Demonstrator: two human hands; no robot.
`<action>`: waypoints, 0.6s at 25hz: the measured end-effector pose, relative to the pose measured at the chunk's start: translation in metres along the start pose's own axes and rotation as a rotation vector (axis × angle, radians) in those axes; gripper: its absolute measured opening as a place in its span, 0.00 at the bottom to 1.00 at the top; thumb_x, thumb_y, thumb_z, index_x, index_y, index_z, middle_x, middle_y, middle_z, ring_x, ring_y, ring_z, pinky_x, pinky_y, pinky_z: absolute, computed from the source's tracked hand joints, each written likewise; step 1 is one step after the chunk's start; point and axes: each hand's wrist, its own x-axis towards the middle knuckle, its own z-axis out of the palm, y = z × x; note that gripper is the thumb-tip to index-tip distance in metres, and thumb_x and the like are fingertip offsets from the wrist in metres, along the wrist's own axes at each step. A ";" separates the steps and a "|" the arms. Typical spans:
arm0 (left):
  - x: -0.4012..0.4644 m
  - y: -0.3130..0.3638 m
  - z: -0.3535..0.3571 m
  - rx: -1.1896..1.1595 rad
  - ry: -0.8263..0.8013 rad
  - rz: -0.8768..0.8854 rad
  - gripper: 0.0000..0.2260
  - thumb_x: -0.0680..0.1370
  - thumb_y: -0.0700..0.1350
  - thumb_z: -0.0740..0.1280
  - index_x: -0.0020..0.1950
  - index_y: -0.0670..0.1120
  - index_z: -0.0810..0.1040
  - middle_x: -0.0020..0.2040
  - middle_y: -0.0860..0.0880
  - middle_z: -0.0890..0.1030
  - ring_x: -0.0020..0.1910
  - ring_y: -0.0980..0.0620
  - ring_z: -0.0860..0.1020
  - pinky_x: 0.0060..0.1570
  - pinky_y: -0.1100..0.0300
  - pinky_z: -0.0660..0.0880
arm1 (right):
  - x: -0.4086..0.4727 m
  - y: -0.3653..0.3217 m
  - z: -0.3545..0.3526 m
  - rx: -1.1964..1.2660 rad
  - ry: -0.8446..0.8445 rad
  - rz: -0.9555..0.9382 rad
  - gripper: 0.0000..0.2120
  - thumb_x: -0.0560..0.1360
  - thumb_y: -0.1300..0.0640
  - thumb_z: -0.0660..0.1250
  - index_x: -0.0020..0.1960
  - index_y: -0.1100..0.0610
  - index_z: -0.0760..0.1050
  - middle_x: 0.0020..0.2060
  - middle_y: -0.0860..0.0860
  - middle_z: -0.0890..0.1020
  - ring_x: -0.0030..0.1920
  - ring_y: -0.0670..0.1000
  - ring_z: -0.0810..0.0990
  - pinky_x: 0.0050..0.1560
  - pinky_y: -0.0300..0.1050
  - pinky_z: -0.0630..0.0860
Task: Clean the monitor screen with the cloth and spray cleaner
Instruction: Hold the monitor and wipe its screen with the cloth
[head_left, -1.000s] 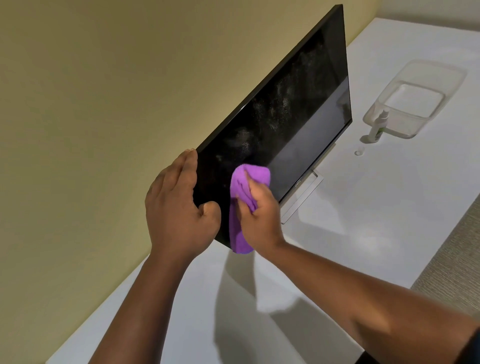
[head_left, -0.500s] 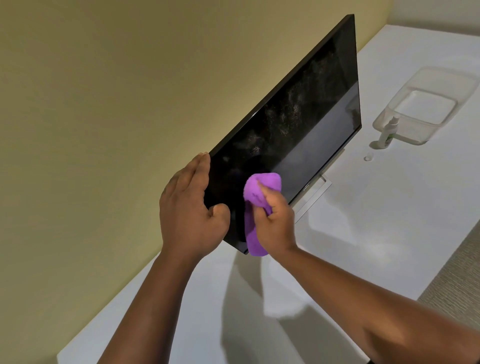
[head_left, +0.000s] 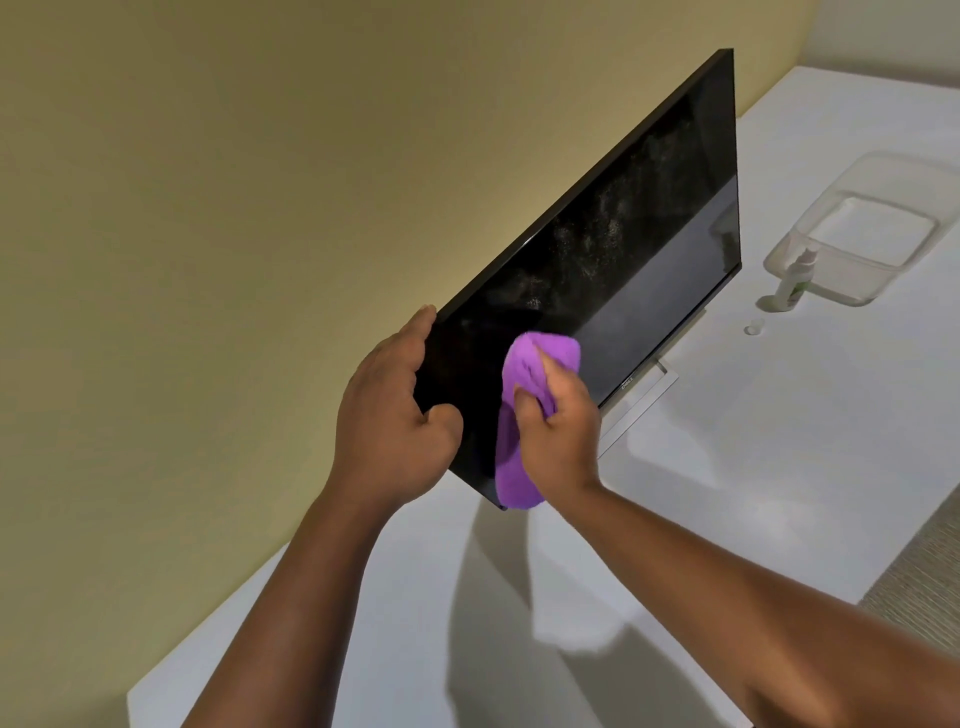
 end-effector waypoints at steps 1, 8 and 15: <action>0.000 -0.001 -0.001 -0.023 -0.010 -0.012 0.42 0.66 0.45 0.61 0.82 0.52 0.62 0.78 0.55 0.69 0.75 0.55 0.67 0.70 0.61 0.65 | 0.009 -0.008 0.006 0.005 0.037 -0.050 0.23 0.78 0.67 0.66 0.72 0.60 0.75 0.57 0.46 0.78 0.55 0.38 0.75 0.57 0.25 0.71; -0.005 -0.001 -0.007 -0.124 -0.048 -0.045 0.42 0.66 0.45 0.62 0.82 0.56 0.60 0.79 0.58 0.67 0.77 0.58 0.65 0.73 0.60 0.65 | -0.012 0.002 0.002 -0.073 -0.250 -0.301 0.29 0.73 0.75 0.69 0.72 0.61 0.74 0.57 0.56 0.79 0.55 0.44 0.75 0.59 0.27 0.69; -0.003 0.002 -0.010 -0.169 -0.079 -0.049 0.44 0.65 0.44 0.62 0.83 0.54 0.57 0.80 0.58 0.65 0.78 0.59 0.64 0.76 0.51 0.66 | 0.022 -0.039 0.025 -0.004 -0.058 -0.266 0.27 0.77 0.65 0.64 0.76 0.59 0.69 0.58 0.51 0.77 0.54 0.40 0.75 0.54 0.25 0.70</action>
